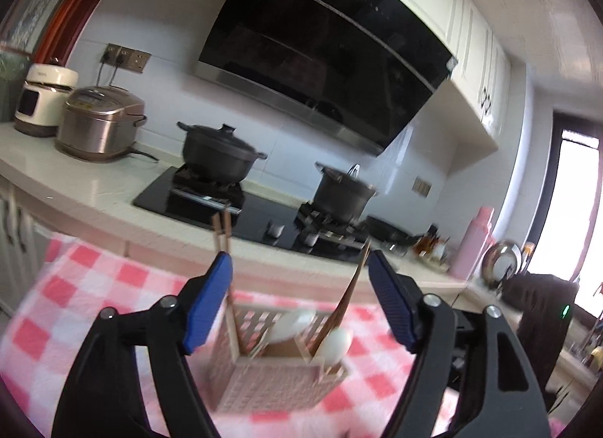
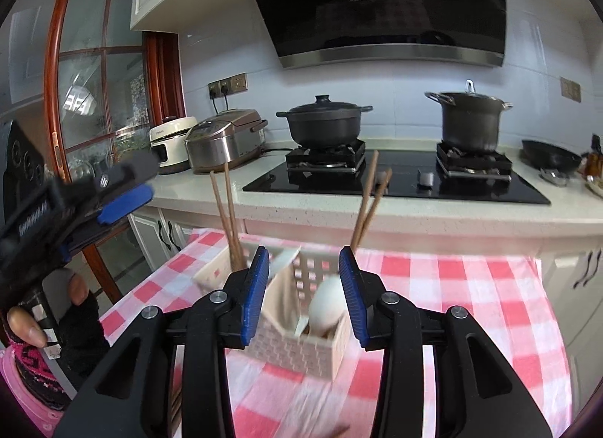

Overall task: Organize utensils
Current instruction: 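Move both grippers back down to the chopsticks on the tablecloth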

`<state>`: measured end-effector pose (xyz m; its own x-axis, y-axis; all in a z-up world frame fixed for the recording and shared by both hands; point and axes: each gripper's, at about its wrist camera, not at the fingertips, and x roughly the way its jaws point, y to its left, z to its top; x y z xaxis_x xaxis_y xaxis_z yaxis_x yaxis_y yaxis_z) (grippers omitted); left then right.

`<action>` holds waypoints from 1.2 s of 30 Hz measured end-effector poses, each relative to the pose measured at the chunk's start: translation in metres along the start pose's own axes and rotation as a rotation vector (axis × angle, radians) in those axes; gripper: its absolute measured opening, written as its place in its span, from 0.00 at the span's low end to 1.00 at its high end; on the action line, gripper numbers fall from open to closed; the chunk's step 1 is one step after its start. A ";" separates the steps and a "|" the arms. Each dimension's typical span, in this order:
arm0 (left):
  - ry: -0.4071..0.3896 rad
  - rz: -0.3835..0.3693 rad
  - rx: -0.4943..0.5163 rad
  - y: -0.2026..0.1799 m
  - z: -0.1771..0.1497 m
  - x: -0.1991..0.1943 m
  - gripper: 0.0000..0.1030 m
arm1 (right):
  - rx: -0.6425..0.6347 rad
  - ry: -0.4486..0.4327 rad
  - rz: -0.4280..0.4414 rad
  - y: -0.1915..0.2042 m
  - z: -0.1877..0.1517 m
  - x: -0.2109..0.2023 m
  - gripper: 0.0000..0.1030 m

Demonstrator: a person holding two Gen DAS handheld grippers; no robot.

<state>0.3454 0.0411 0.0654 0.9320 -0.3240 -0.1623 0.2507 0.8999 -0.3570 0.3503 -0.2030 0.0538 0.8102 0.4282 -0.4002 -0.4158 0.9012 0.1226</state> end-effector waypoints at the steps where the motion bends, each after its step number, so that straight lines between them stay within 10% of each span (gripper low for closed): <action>1: 0.007 0.014 0.013 -0.001 -0.004 -0.007 0.75 | 0.007 0.002 -0.006 0.002 -0.003 -0.005 0.38; 20: 0.259 0.368 0.104 0.030 -0.109 -0.090 0.92 | 0.178 0.213 -0.113 0.018 -0.120 -0.032 0.44; 36: 0.427 0.432 0.103 0.059 -0.148 -0.078 0.95 | 0.208 0.467 -0.207 0.018 -0.157 0.031 0.44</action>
<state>0.2486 0.0769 -0.0789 0.7732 0.0073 -0.6341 -0.0825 0.9926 -0.0892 0.3030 -0.1842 -0.0995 0.5772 0.2081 -0.7896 -0.1383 0.9779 0.1566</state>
